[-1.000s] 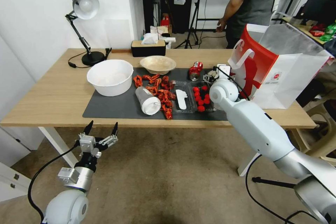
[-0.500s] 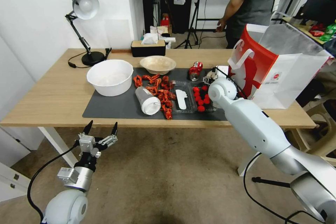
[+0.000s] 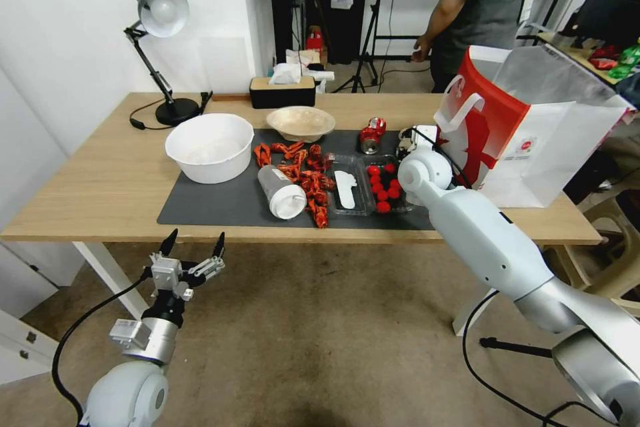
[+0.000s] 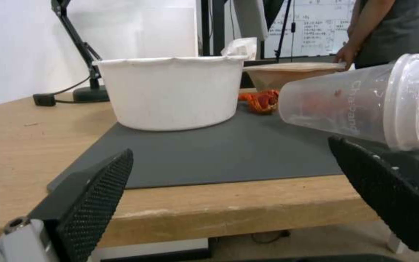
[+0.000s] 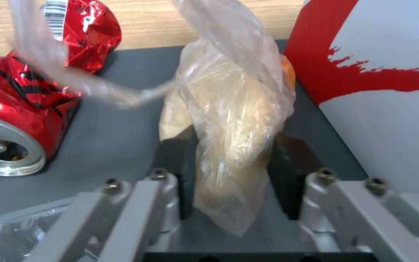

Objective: Pick up the trash from the table and place it into the takeout bag.

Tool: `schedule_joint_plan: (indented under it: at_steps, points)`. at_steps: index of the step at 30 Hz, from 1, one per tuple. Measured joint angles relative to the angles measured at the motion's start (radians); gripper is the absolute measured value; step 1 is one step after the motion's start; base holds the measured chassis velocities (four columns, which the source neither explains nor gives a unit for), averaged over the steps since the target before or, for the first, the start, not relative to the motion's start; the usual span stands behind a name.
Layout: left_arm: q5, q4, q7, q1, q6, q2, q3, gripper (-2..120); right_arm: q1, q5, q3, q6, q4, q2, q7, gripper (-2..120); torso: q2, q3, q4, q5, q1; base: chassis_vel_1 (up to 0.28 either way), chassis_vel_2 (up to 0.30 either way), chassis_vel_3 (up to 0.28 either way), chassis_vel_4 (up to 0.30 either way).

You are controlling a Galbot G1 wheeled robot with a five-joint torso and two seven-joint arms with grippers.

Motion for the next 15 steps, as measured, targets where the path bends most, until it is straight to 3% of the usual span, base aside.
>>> schedule_joint_plan:
  at_steps: [7,9,15]
  points:
    - [-0.001,0.000,-0.001,-0.003,0.000,0.002,0.001,100,-0.006,-0.024,0.001,0.025,0.046,-0.019,-0.035,8,0.000,0.000,0.0000,0.0000,0.000,0.000,0.000,0.000,0.000]
    - [-0.001,-0.001,-0.002,-0.003,0.000,0.003,0.000,100,-0.020,-0.069,0.005,0.040,0.097,-0.045,-0.091,1,0.000,0.000,0.0001,0.0000,0.000,0.000,0.000,0.000,0.000]
    - [-0.002,-0.004,-0.004,-0.001,-0.005,0.001,-0.003,100,-0.057,-0.125,0.027,0.078,0.226,-0.119,-0.184,0,0.000,0.000,-0.0001,0.0000,0.000,0.000,0.000,0.000,0.000]
